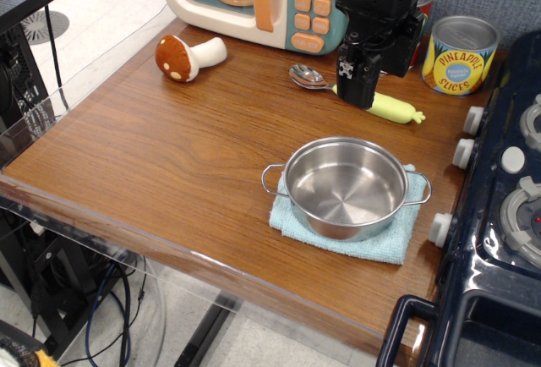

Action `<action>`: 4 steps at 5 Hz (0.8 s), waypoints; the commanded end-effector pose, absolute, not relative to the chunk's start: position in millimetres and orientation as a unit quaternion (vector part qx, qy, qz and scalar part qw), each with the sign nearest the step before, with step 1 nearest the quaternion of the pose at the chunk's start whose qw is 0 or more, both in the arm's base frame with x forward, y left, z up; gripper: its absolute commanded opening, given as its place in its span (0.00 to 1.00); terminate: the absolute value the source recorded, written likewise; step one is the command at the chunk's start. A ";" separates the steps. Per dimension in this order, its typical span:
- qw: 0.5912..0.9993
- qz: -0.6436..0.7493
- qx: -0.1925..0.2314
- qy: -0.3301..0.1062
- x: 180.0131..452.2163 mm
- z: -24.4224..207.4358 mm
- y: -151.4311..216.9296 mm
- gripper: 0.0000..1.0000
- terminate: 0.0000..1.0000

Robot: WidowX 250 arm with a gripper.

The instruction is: Move the pot and place below the white object to the bottom left

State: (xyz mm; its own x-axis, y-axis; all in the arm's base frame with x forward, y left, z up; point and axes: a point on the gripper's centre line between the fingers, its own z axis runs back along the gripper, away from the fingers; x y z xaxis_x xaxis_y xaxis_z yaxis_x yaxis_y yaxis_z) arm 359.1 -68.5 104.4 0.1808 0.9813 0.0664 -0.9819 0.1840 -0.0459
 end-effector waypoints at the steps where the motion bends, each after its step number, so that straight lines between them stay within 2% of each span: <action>1: 0.768 0.639 0.004 -0.040 359.1 104.4 -68.5 1.00 0.00; 2: 0.771 0.635 0.008 -0.039 346.3 107.8 -64.8 1.00 0.00; 4: 0.765 0.643 -0.024 -0.040 312.9 121.5 -58.5 1.00 0.00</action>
